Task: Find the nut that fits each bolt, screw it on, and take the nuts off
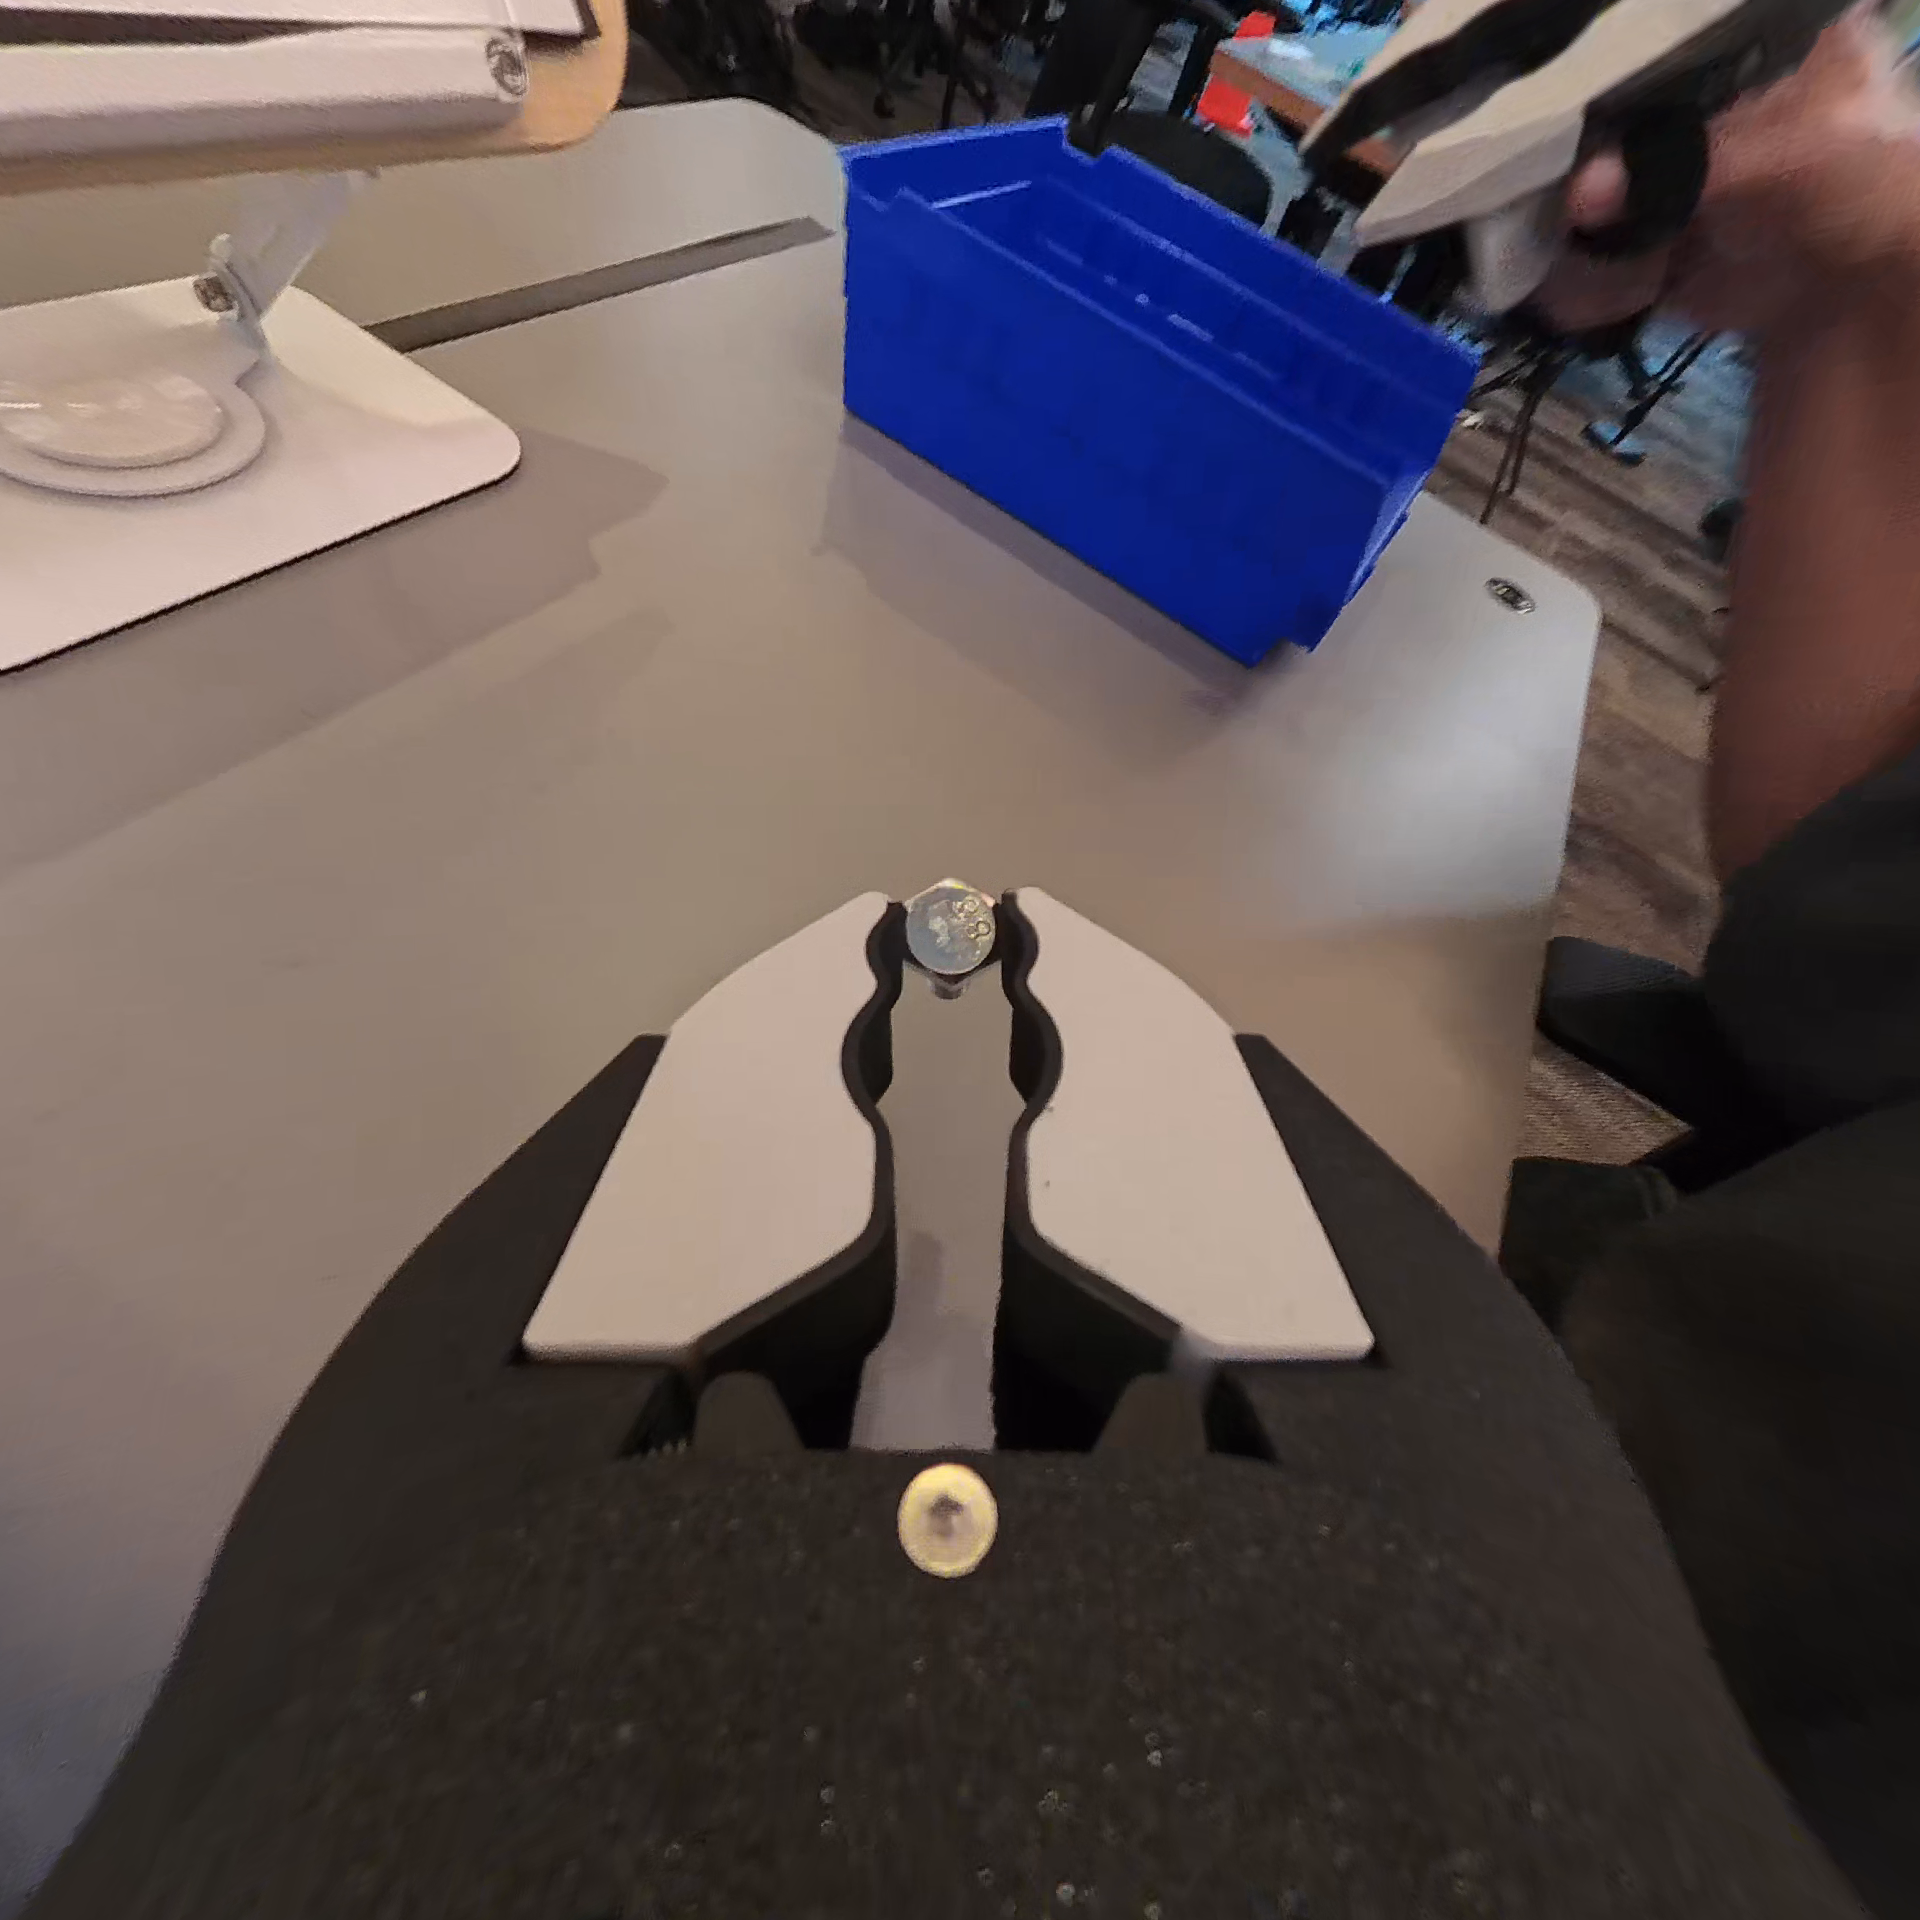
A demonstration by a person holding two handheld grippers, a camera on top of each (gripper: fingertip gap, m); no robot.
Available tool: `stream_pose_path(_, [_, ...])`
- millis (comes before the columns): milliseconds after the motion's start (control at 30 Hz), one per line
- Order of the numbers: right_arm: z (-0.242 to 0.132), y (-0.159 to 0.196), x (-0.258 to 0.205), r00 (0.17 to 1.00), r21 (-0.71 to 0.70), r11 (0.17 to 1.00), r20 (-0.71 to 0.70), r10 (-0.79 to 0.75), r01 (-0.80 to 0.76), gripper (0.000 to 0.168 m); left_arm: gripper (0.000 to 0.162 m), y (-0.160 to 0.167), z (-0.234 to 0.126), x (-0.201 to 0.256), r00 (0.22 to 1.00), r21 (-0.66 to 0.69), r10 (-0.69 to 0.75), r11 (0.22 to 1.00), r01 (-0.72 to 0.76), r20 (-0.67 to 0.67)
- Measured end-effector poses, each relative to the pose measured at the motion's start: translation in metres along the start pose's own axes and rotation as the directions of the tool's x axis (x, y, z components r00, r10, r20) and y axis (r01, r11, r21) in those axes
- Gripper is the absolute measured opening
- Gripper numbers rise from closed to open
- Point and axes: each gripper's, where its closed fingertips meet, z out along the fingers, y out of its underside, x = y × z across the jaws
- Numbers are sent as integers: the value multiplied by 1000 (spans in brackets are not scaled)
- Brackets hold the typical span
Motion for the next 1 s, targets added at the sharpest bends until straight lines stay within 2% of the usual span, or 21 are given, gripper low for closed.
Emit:
stream_pose_path(33, [13, -25, -38, 992, 153, 987, 110, -58, 41, 35, 17, -2, -2, 3, 1000, 17, -8, 1000, 8, -30])
stream_pose_path(67, [26, -41, -77, 967, 279, 960, 232, -104, 37, 28, 17, -5, -4, 6, 998, 37, -21, 999, 23, -57])
stream_pose_path(133, [53, -55, -139, 880, 375, 925, 457, -132, -56, 28, 17, -11, -8, 10, 991, 77, -63, 994, 73, -120])
stream_pose_path(200, [77, -53, -181, 745, 315, 931, 663, -77, -184, 37, 17, -17, -14, 17, 976, 117, -90, 987, 115, -200])
stream_pose_path(300, [101, -46, -209, 636, 236, 939, 772, -25, -250, 31, 17, -17, -19, 27, 958, 122, -75, 986, 113, -278])
stream_pose_path(567, [111, -52, -239, 639, 269, 934, 767, -59, -236, 33, 17, -18, -18, 49, 923, 132, -53, 985, 111, -381])
stream_pose_path(600, [110, -50, -242, 628, 255, 939, 776, -57, -230, 29, 17, -18, -17, 49, 924, 130, -54, 985, 111, -378])
stream_pose_path(633, [112, -48, -243, 640, 246, 948, 766, -61, -204, 14, 17, -18, -16, 53, 917, 129, -56, 985, 116, -395])
stream_pose_path(733, [110, -48, -238, 697, 307, 943, 705, -134, -130, 10, 18, -20, -16, 59, 912, 141, -52, 983, 119, -407])
stream_pose_path(767, [108, -49, -233, 720, 330, 937, 677, -152, -112, 10, 20, -19, -17, 59, 918, 130, -49, 986, 108, -394])
stream_pose_path(867, [92, -54, -203, 785, 351, 931, 602, -145, -97, 10, 56, -18, -20, 50, 956, 107, -15, 993, 48, -292])
stream_pose_path(933, [71, -58, -163, 874, 373, 926, 468, -134, -57, 10, 58, -21, -27, 45, 969, 112, 11, 994, 17, -248])
stream_pose_path(1000, [31, -64, -107, 949, 398, 916, 304, -81, -49, 10, 55, -25, -33, 43, 972, 114, 17, 993, 10, -236])
